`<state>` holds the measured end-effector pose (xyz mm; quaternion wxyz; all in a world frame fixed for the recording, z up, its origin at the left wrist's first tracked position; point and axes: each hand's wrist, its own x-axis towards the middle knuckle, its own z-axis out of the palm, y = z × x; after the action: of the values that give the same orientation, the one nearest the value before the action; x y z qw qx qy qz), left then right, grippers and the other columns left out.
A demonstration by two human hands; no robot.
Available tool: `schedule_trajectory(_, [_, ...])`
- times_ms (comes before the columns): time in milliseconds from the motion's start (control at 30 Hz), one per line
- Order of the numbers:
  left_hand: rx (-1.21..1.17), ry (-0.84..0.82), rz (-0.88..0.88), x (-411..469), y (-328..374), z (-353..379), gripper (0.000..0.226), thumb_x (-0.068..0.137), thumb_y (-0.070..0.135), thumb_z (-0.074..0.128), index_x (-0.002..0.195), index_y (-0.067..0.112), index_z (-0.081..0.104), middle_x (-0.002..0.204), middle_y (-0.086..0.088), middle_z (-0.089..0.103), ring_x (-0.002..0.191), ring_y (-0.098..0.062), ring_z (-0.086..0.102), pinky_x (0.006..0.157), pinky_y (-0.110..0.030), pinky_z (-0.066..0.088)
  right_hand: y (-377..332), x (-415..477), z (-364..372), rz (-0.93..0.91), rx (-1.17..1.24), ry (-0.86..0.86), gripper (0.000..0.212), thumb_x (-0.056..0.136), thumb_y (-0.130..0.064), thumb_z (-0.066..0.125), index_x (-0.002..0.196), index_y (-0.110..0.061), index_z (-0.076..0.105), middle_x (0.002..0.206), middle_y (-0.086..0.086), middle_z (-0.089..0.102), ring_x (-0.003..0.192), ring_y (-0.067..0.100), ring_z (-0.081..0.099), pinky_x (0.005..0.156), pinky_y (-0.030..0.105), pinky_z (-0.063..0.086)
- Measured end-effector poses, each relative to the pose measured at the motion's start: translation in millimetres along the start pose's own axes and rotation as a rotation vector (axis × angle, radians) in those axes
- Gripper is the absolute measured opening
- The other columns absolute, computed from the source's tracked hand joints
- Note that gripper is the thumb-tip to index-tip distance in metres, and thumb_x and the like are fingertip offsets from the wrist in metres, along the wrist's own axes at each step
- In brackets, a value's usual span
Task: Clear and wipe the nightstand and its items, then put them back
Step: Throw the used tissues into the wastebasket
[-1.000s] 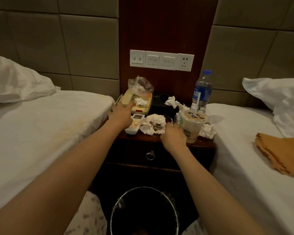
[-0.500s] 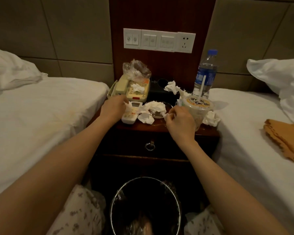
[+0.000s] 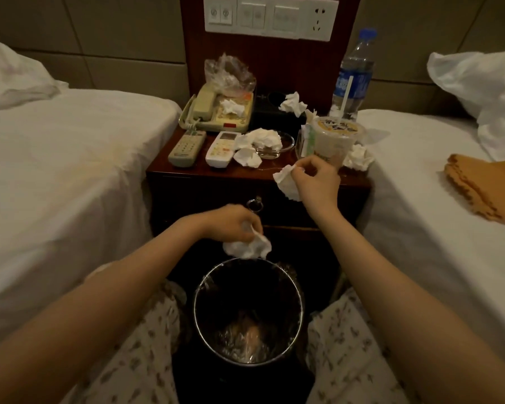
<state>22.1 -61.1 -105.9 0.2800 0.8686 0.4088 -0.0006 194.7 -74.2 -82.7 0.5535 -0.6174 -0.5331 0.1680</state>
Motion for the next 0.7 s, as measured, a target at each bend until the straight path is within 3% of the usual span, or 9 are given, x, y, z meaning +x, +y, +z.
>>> schedule_trajectory(167, [0.089,-0.202,-0.139,15,-14,40,0.035,0.091,0.019,0.053,0.126,0.019,0.056,0.130,-0.005,0.053,0.116,-0.020,0.052,0.090,-0.028,0.044,12,-13,0,0.049,0.012,-0.011,0.011,0.085,-0.011,0.058,0.074,-0.011,0.060,0.070,-0.009,0.055,0.066,0.000,0.048,0.053,0.002,0.036])
schedule_trajectory(267, [0.111,-0.359,-0.265,18,-25,47,0.049,0.090,0.023,0.056,0.136,0.024,0.041,0.134,-0.006,0.046,0.115,-0.025,0.052,0.093,-0.037,0.047,17,-22,2,0.078,0.021,-0.069,0.011,0.084,-0.011,0.058,0.074,-0.009,0.060,0.068,-0.007,0.054,0.064,0.002,0.049,0.050,-0.001,0.035])
schedule_trajectory(333, [0.086,-0.354,-0.288,17,-27,41,0.054,0.090,0.022,0.057,0.140,0.023,0.035,0.133,-0.006,0.048,0.115,-0.024,0.053,0.095,-0.035,0.046,18,-26,5,0.090,0.005,-0.120,0.011,0.084,-0.009,0.057,0.074,-0.010,0.061,0.067,-0.006,0.054,0.063,0.003,0.049,0.048,0.000,0.035])
schedule_trajectory(400, [0.014,-0.261,-0.265,16,-26,27,0.052,0.092,0.017,0.055,0.140,0.019,0.035,0.131,-0.008,0.051,0.112,-0.023,0.055,0.093,-0.031,0.045,19,-27,9,0.138,-0.030,-0.212,0.013,0.084,-0.009,0.056,0.073,-0.012,0.062,0.067,-0.006,0.054,0.062,0.003,0.049,0.047,0.002,0.036])
schedule_trajectory(567, [-0.202,0.214,-0.166,13,-19,-17,0.025,0.090,0.007,0.055,0.114,0.013,0.061,0.100,-0.009,0.067,0.068,-0.011,0.059,0.073,-0.024,0.050,22,-30,23,0.219,-0.278,-0.643,0.014,0.087,-0.011,0.056,0.077,-0.014,0.064,0.071,-0.008,0.055,0.075,0.008,0.053,0.057,0.012,0.040])
schedule_trajectory(633, [-0.238,0.362,-0.138,11,-13,-31,0.020,0.090,0.006,0.053,0.105,0.012,0.064,0.088,-0.003,0.066,0.068,-0.012,0.060,0.073,-0.024,0.050,24,-31,27,0.230,-0.334,-0.754,0.015,0.087,-0.010,0.057,0.076,-0.016,0.063,0.074,-0.007,0.055,0.079,0.009,0.053,0.058,0.013,0.042])
schedule_trajectory(700, [-0.230,0.500,-0.115,11,-9,-43,0.017,0.089,0.007,0.053,0.097,0.016,0.066,0.089,-0.003,0.066,0.075,-0.014,0.062,0.079,-0.029,0.051,21,-29,29,0.302,-0.395,-0.900,0.008,0.087,-0.010,0.059,0.087,-0.014,0.066,0.080,-0.004,0.056,0.079,0.011,0.055,0.058,0.017,0.045])
